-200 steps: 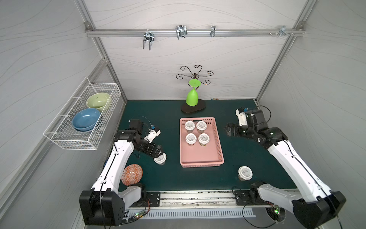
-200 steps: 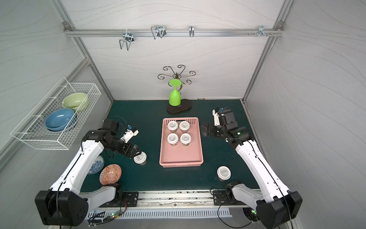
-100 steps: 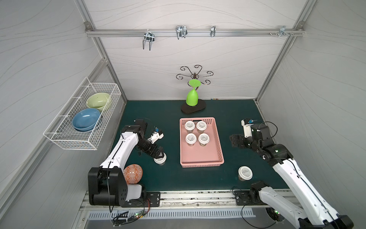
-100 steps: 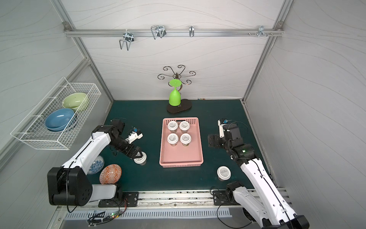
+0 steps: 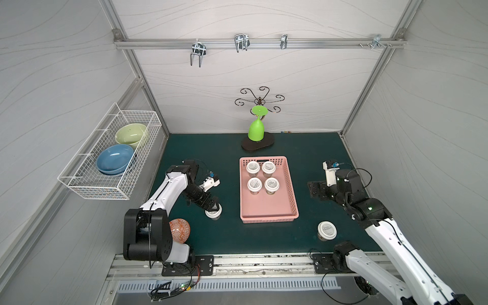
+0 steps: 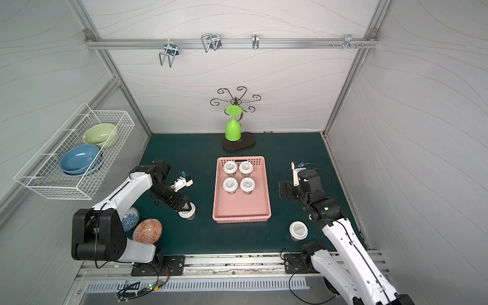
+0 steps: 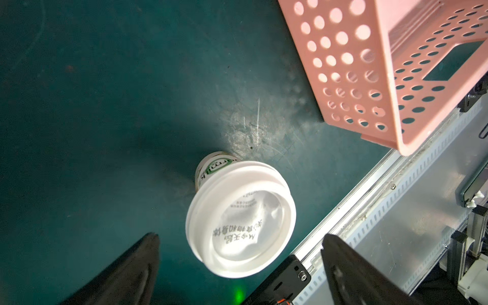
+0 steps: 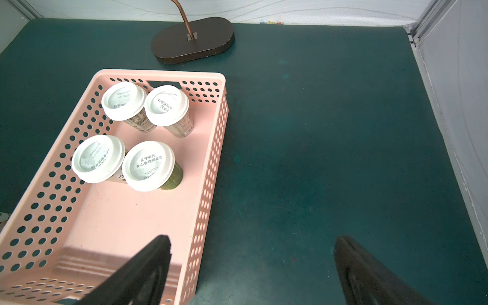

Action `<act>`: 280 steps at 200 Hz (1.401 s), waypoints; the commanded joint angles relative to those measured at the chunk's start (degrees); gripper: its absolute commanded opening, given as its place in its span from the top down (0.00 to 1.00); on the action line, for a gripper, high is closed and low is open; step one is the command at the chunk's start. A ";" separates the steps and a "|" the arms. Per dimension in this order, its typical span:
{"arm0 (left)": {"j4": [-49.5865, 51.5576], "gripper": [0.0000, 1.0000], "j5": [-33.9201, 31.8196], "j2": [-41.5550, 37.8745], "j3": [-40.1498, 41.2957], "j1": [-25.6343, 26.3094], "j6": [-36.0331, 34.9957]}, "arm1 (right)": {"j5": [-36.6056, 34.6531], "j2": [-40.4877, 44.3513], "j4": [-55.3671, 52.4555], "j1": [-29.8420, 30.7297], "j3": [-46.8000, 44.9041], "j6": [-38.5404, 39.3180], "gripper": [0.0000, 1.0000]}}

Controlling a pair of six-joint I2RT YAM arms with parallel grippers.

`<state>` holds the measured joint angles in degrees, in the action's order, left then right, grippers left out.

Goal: Put the yogurt in the basket
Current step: Pick up the yogurt from the center of the board.

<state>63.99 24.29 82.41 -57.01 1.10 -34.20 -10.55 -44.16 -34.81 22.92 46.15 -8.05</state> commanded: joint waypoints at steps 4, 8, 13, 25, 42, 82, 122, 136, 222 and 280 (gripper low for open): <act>-0.15 0.01 -0.08 0.82 0.58 1.01 -1.83 | -1.06 0.33 1.25 0.37 0.05 0.93 0.01; -0.18 0.01 0.04 0.89 0.71 1.05 -1.82 | -1.21 0.15 1.16 0.45 0.28 0.90 0.01; -0.14 0.01 0.43 0.98 0.80 1.01 -2.00 | -1.16 0.04 0.95 0.53 0.43 0.86 0.01; -0.17 0.02 1.07 1.45 0.94 1.16 -2.52 | -1.22 0.42 1.09 0.64 0.05 0.54 0.01; -0.82 0.03 1.07 2.41 1.19 1.44 -2.47 | -1.13 0.92 1.24 0.64 -0.40 0.72 0.01; -1.30 0.06 2.21 3.03 2.66 1.78 -2.77 | -1.60 1.52 1.53 1.26 -0.64 0.68 0.01; -1.89 0.14 2.42 3.54 2.68 1.97 -3.01 | -1.87 0.73 1.52 2.04 -0.29 1.29 0.01; -1.74 0.17 3.34 3.64 2.98 2.07 -3.71 | -1.94 1.01 2.10 2.04 -1.04 1.05 0.01; 1.26 0.28 4.64 1.88 0.35 2.08 -4.61 | -2.74 0.72 0.84 2.16 -0.21 1.43 0.01; 2.46 0.26 5.36 2.20 -1.55 2.43 -5.04 | -2.20 0.94 1.85 2.18 -0.88 0.87 0.01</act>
<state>65.08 28.16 85.06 -56.86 3.16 -38.00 -12.84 -43.44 -33.89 24.73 45.56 -7.05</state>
